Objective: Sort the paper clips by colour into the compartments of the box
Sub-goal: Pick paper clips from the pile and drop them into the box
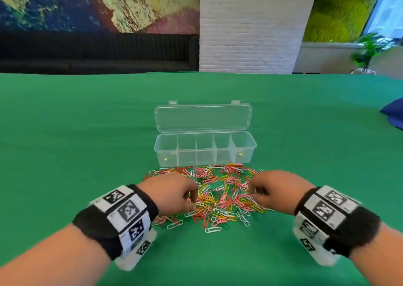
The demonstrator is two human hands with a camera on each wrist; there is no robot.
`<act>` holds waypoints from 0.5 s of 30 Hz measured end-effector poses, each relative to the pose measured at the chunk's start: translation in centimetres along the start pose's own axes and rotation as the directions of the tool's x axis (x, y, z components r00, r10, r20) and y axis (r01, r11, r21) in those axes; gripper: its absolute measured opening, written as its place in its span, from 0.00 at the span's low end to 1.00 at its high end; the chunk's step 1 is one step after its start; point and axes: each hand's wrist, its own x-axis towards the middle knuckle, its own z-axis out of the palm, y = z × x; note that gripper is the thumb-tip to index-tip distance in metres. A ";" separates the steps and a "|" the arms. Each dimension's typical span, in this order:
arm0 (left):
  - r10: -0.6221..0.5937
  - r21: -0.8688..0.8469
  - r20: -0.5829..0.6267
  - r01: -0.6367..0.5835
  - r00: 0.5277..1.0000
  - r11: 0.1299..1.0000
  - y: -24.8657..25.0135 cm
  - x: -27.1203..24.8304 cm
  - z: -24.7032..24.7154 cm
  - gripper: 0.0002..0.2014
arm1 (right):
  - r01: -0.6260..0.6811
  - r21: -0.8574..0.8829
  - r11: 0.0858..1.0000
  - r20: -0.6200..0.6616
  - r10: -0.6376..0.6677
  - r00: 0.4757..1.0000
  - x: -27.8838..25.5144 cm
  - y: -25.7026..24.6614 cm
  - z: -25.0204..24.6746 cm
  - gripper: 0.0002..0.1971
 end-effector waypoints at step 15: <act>-0.068 0.003 0.068 0.068 0.995 0.998 5.2 7.8 1.1 0.17 | -0.060 0.011 0.998 0.176 0.057 0.983 3.8 -1.6 1.4 0.04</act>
